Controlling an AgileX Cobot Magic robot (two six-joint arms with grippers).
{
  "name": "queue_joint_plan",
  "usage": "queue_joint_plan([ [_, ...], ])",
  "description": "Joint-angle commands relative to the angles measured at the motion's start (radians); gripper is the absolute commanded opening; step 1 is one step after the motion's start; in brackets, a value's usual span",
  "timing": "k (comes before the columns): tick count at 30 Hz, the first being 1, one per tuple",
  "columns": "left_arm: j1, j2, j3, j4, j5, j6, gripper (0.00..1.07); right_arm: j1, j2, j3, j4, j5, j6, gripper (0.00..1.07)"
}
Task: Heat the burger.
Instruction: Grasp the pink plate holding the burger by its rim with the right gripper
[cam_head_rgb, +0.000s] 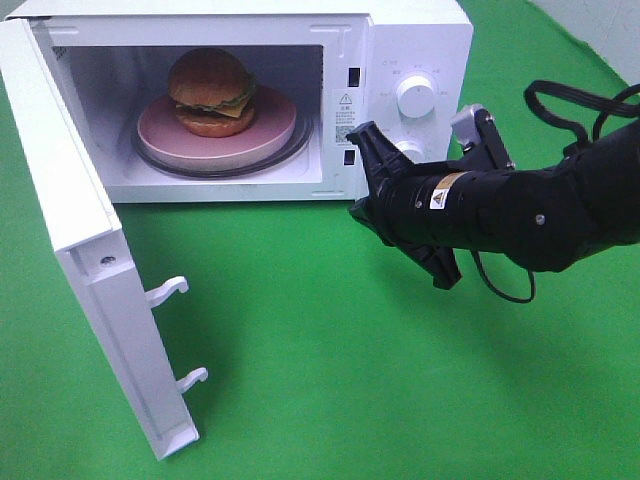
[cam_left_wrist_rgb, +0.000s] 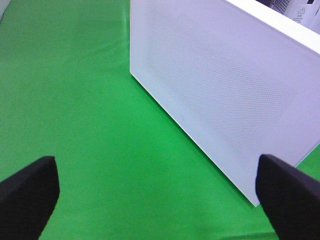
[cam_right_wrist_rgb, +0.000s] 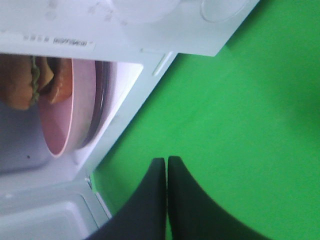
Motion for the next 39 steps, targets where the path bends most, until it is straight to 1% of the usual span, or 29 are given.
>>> queue_joint_plan([
  [1, 0.001, -0.006, 0.005, -0.002, -0.005, 0.002, 1.00, 0.004, -0.051, -0.003, -0.043, 0.091, -0.124, 0.00],
  [2, 0.001, -0.006, 0.005, -0.002, -0.005, 0.002, 1.00, 0.004, -0.071, -0.003, -0.042, 0.133, -0.199, 0.00],
  [3, 0.001, -0.006, 0.005, -0.002, -0.005, 0.002, 1.00, 0.004, -0.071, -0.003, -0.042, 0.133, -0.199, 0.00],
  [4, 0.001, -0.006, 0.005, -0.002, -0.005, 0.002, 1.00, 0.004, -0.093, -0.003, -0.039, 0.184, -0.282, 0.01],
  [5, 0.001, -0.006, 0.005, -0.002, -0.005, 0.002, 1.00, 0.004, -0.093, -0.003, -0.039, 0.184, -0.282, 0.01],
  [6, 0.001, -0.006, 0.005, -0.002, -0.005, 0.002, 1.00, 0.004, -0.113, -0.003, -0.038, 0.235, -0.358, 0.01],
  [9, 0.001, -0.006, 0.005, -0.002, -0.005, 0.002, 1.00, 0.004, -0.131, -0.003, -0.038, 0.294, -0.424, 0.02],
  [10, 0.001, -0.006, 0.005, -0.002, -0.005, 0.002, 1.00, 0.004, -0.154, -0.003, -0.038, 0.367, -0.484, 0.02],
  [11, 0.001, -0.006, 0.005, -0.002, -0.005, 0.002, 1.00, 0.004, -0.154, -0.003, -0.038, 0.367, -0.484, 0.02],
  [12, 0.001, -0.006, 0.005, -0.002, -0.005, 0.002, 1.00, 0.004, -0.176, -0.003, -0.038, 0.427, -0.547, 0.02],
  [13, 0.001, -0.006, 0.005, -0.002, -0.005, 0.002, 1.00, 0.004, -0.176, -0.003, -0.038, 0.427, -0.547, 0.02],
  [14, 0.001, -0.006, 0.005, -0.002, -0.005, 0.002, 1.00, 0.004, -0.202, -0.003, -0.038, 0.488, -0.619, 0.03],
  [16, 0.001, -0.006, 0.005, -0.002, -0.005, 0.002, 1.00, 0.004, -0.211, -0.003, -0.038, 0.509, -0.649, 0.03],
  [17, 0.001, -0.006, 0.005, -0.002, -0.005, 0.002, 1.00, 0.004, -0.236, -0.005, -0.039, 0.563, -0.728, 0.03],
  [18, 0.001, -0.006, 0.005, -0.002, -0.005, 0.002, 1.00, 0.004, -0.236, -0.005, -0.039, 0.563, -0.728, 0.03],
  [19, 0.001, -0.006, 0.005, -0.002, -0.005, 0.002, 1.00, 0.004, -0.255, -0.018, -0.042, 0.646, -0.833, 0.04],
  [20, 0.001, -0.006, 0.005, -0.002, -0.005, 0.002, 1.00, 0.004, -0.255, -0.018, -0.042, 0.646, -0.833, 0.04],
  [22, 0.001, -0.006, 0.005, -0.002, -0.005, 0.002, 1.00, 0.004, -0.263, -0.063, -0.039, 0.818, -1.023, 0.05],
  [25, 0.001, -0.006, 0.005, -0.002, -0.005, 0.002, 1.00, 0.004, -0.263, -0.075, -0.039, 0.864, -1.081, 0.05],
  [26, 0.001, -0.006, 0.005, -0.002, -0.005, 0.002, 1.00, 0.004, -0.263, -0.101, -0.039, 0.943, -1.171, 0.05],
  [27, 0.001, -0.006, 0.005, -0.002, -0.005, 0.002, 1.00, 0.004, -0.263, -0.101, -0.039, 0.943, -1.171, 0.05],
  [29, 0.001, -0.006, 0.005, -0.002, -0.005, 0.002, 1.00, 0.004, -0.263, -0.142, -0.039, 1.050, -1.363, 0.05],
  [32, 0.001, -0.006, 0.005, -0.002, -0.005, 0.002, 1.00, 0.004, -0.263, -0.150, -0.038, 1.078, -1.419, 0.05],
  [33, 0.001, -0.006, 0.005, -0.002, -0.005, 0.002, 1.00, 0.004, -0.263, -0.157, -0.036, 1.129, -1.545, 0.06],
  [34, 0.001, -0.006, 0.005, -0.002, -0.005, 0.002, 1.00, 0.004, -0.263, -0.157, -0.036, 1.129, -1.545, 0.06],
  [36, 0.001, -0.006, 0.005, -0.002, -0.005, 0.002, 1.00, 0.004, -0.263, -0.163, -0.035, 1.176, -1.826, 0.07],
  [37, 0.001, -0.006, 0.005, -0.002, -0.005, 0.002, 1.00, 0.004, -0.263, -0.163, -0.035, 1.176, -1.826, 0.07],
  [38, 0.001, -0.006, 0.005, -0.002, -0.005, 0.002, 1.00, 0.004, -0.263, -0.163, -0.035, 1.181, -1.961, 0.08],
  [39, 0.001, -0.006, 0.005, -0.002, -0.005, 0.002, 1.00, 0.004, -0.263, -0.163, -0.035, 1.181, -1.961, 0.08],
])
